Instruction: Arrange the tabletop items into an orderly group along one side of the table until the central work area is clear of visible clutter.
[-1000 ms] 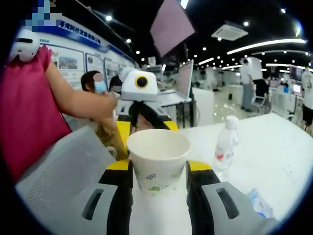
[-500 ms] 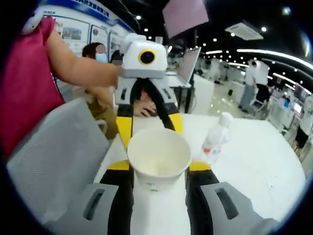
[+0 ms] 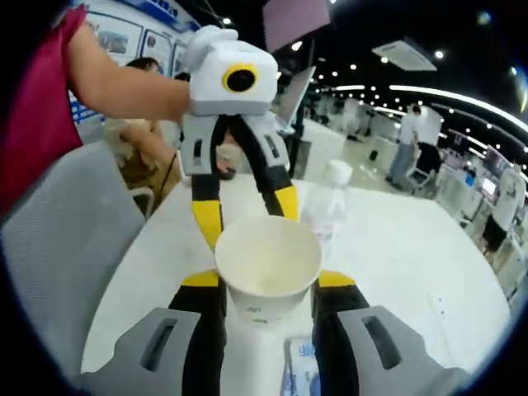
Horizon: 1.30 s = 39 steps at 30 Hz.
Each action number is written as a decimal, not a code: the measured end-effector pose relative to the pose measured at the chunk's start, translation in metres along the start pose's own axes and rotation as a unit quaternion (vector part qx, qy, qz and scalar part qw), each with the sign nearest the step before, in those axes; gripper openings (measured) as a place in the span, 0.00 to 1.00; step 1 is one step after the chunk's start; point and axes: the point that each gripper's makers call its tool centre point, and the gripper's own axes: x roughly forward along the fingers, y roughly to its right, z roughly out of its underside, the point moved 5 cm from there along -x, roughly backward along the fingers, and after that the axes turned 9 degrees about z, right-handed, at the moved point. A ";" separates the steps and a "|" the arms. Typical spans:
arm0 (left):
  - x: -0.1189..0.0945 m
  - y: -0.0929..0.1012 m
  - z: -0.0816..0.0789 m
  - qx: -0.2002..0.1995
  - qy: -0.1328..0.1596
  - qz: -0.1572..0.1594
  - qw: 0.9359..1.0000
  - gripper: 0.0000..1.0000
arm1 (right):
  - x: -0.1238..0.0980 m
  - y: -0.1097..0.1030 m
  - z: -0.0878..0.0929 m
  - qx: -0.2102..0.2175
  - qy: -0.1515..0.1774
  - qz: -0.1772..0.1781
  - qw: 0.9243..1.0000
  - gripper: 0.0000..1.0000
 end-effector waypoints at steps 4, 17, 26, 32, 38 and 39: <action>0.002 -0.007 0.009 -0.009 -0.014 -0.008 1.000 0.26 | 0.004 0.006 0.006 0.022 0.017 0.002 1.000 0.39; -0.001 0.000 0.031 -0.071 0.025 -0.012 0.997 0.30 | 0.021 0.035 0.024 0.078 0.040 0.045 0.995 0.39; -0.007 0.019 0.043 -0.114 0.064 -0.020 0.991 0.51 | 0.039 0.045 0.032 0.093 0.040 0.056 0.993 0.39; -0.008 0.036 0.040 -0.155 0.124 -0.007 0.980 0.89 | 0.045 0.047 0.037 0.099 0.038 0.061 0.993 0.39; -0.014 0.053 0.037 -0.179 0.174 0.010 0.968 1.00 | 0.052 0.048 0.044 0.101 0.032 0.062 0.992 0.39; -0.014 0.054 0.038 -0.180 0.174 0.005 0.968 1.00 | 0.053 0.048 0.045 0.100 0.029 0.065 0.992 0.39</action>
